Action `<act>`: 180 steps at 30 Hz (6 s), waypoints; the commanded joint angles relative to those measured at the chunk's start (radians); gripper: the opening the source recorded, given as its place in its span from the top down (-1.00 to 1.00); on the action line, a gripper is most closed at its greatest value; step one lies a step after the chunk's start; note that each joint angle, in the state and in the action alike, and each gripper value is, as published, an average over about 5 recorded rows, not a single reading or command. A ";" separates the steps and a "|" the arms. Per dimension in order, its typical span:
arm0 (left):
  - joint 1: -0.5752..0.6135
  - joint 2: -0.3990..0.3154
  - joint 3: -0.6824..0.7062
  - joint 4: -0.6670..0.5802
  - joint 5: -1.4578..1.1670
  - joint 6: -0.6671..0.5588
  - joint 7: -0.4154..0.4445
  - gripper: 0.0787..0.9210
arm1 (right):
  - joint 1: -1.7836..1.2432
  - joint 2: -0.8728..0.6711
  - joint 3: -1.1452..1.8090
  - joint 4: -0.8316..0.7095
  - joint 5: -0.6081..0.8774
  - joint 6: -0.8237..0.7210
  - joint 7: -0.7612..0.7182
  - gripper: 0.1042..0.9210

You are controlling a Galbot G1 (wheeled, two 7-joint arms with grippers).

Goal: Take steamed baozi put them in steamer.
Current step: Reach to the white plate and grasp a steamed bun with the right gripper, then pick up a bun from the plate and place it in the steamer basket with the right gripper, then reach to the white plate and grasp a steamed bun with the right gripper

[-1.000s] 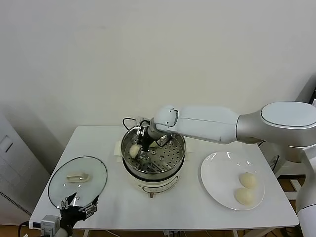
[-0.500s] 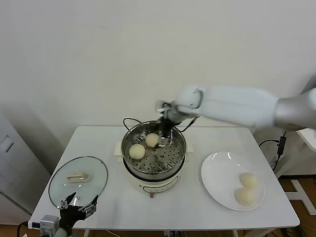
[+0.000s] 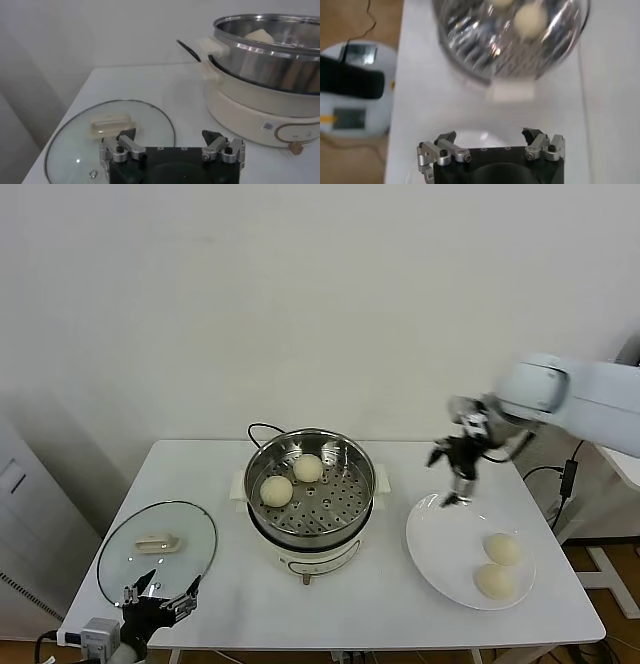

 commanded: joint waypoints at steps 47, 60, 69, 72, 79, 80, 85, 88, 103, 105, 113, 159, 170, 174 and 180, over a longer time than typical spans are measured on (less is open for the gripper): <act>0.008 -0.009 0.000 0.001 0.004 0.001 0.002 -0.77 | -0.950 -0.088 0.713 -0.246 -0.504 0.156 -0.043 -0.35; 0.013 -0.010 -0.002 -0.006 0.007 0.002 0.002 -0.77 | -0.685 -0.109 0.548 -0.175 -0.410 0.150 -0.071 0.11; 0.005 -0.006 0.006 -0.006 0.008 0.005 0.001 -0.77 | -0.279 0.047 0.415 -0.193 -0.224 0.197 -0.089 0.13; -0.001 -0.005 0.011 -0.005 0.009 0.005 0.001 -0.77 | -0.215 0.154 0.426 -0.226 -0.182 0.254 -0.104 0.13; -0.001 0.004 0.015 -0.005 0.010 0.005 0.001 -0.77 | -0.195 0.369 0.482 -0.311 -0.151 0.427 -0.144 0.13; -0.001 0.004 0.015 -0.005 0.010 0.004 0.001 -0.77 | -0.197 0.397 0.488 -0.322 -0.154 0.459 -0.153 0.13; -0.001 0.005 0.016 -0.003 0.010 0.004 0.001 -0.77 | -0.226 0.530 0.499 -0.366 -0.180 0.632 -0.183 0.12; -0.001 0.004 0.018 -0.003 0.011 0.003 0.001 -0.77 | -0.267 0.600 0.510 -0.373 -0.225 0.735 -0.183 0.12; 0.016 0.004 0.012 -0.006 0.021 -0.006 0.002 -0.77 | -0.440 0.722 0.585 -0.299 -0.551 1.067 -0.210 0.11; 0.018 0.004 0.010 -0.005 0.021 -0.007 0.001 -0.77 | -0.458 0.727 0.594 -0.293 -0.588 1.080 -0.213 0.11; 0.018 0.004 0.007 -0.003 0.020 -0.008 0.001 -0.77 | -0.525 0.743 0.613 -0.292 -0.679 1.105 -0.226 0.12; 0.002 0.011 0.001 -0.002 0.012 -0.008 0.000 -0.77 | -0.184 0.134 0.377 -0.372 -0.312 0.470 -0.290 -0.76; -0.003 0.014 0.003 -0.002 0.009 -0.009 0.001 -0.77 | -0.325 -0.104 0.330 -0.351 -0.334 0.414 -0.244 -0.76; -0.008 0.014 0.006 -0.002 0.009 -0.006 0.001 -0.77 | -0.445 -0.130 0.416 -0.363 -0.385 0.411 -0.215 -0.76; -0.010 0.013 0.009 -0.002 0.009 -0.004 0.001 -0.77 | -0.653 -0.132 0.573 -0.384 -0.434 0.411 -0.165 -0.76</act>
